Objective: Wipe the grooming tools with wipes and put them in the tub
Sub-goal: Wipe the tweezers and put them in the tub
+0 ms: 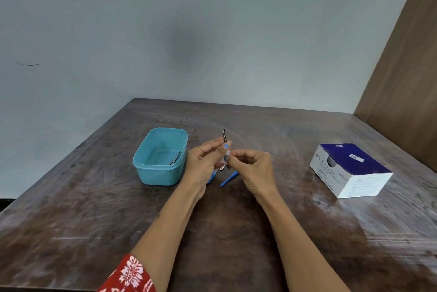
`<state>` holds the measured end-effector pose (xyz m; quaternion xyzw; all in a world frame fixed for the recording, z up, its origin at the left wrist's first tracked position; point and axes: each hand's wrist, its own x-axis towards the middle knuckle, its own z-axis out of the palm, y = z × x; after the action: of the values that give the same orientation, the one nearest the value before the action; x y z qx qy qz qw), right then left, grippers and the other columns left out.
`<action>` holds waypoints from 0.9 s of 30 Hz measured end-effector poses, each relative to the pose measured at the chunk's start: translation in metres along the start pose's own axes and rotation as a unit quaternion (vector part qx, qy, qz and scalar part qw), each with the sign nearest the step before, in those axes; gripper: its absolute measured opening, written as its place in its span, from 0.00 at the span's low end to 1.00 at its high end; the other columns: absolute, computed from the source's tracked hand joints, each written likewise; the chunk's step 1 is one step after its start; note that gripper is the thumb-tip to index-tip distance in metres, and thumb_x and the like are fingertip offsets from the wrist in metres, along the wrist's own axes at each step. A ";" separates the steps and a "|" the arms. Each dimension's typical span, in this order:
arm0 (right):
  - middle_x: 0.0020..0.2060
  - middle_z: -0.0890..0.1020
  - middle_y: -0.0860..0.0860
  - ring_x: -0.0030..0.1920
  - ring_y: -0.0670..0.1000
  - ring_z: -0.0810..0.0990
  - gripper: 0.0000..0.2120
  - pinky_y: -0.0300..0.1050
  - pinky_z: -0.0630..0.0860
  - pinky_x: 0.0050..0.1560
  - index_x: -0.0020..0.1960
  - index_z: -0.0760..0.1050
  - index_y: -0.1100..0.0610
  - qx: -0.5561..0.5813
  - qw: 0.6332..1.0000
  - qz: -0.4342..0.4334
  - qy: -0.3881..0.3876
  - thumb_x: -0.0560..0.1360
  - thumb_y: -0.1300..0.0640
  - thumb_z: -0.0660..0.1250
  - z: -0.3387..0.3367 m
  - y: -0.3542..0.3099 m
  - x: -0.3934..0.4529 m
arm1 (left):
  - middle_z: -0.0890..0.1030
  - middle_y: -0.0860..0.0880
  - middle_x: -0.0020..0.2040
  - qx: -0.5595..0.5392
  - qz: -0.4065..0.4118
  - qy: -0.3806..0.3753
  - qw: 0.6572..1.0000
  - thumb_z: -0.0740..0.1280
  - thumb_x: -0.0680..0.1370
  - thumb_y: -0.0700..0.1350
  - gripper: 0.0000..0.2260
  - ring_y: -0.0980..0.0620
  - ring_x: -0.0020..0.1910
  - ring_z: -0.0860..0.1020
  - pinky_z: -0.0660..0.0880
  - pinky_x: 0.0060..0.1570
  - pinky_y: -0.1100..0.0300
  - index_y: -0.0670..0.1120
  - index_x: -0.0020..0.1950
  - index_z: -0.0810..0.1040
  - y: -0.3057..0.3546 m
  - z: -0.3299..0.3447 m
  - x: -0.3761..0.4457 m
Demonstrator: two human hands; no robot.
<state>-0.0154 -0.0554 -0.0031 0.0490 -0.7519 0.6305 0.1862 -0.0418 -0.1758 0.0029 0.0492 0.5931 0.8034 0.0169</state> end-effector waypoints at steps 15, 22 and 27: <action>0.29 0.83 0.47 0.30 0.42 0.80 0.02 0.32 0.75 0.32 0.35 0.83 0.52 -0.091 0.994 0.020 -0.053 0.65 0.58 0.73 0.000 0.003 -0.003 | 0.84 0.52 0.50 -0.008 -0.004 0.004 1.000 0.71 0.70 0.45 0.10 0.57 0.49 0.80 0.77 0.44 0.60 0.47 0.50 0.83 -0.001 -0.003 0.000; 0.29 0.83 0.46 0.31 0.42 0.81 0.04 0.32 0.74 0.32 0.36 0.83 0.50 -0.084 0.996 -0.005 -0.023 0.67 0.58 0.73 0.000 0.004 -0.002 | 0.84 0.52 0.49 -0.008 -0.006 -0.005 1.000 0.71 0.71 0.44 0.07 0.57 0.50 0.80 0.78 0.46 0.60 0.48 0.48 0.83 -0.002 -0.001 0.000; 0.29 0.83 0.46 0.31 0.43 0.81 0.06 0.32 0.75 0.32 0.35 0.82 0.49 -0.083 0.996 -0.025 -0.008 0.67 0.59 0.73 0.000 0.002 -0.003 | 0.84 0.51 0.51 -0.014 -0.011 -0.005 1.000 0.71 0.71 0.44 0.07 0.54 0.51 0.80 0.78 0.45 0.61 0.48 0.49 0.83 -0.003 0.000 0.001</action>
<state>-0.0138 -0.0556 -0.0061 0.0571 -0.8015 0.5611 0.1991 -0.0425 -0.1753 0.0001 0.0460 0.5818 0.8115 0.0293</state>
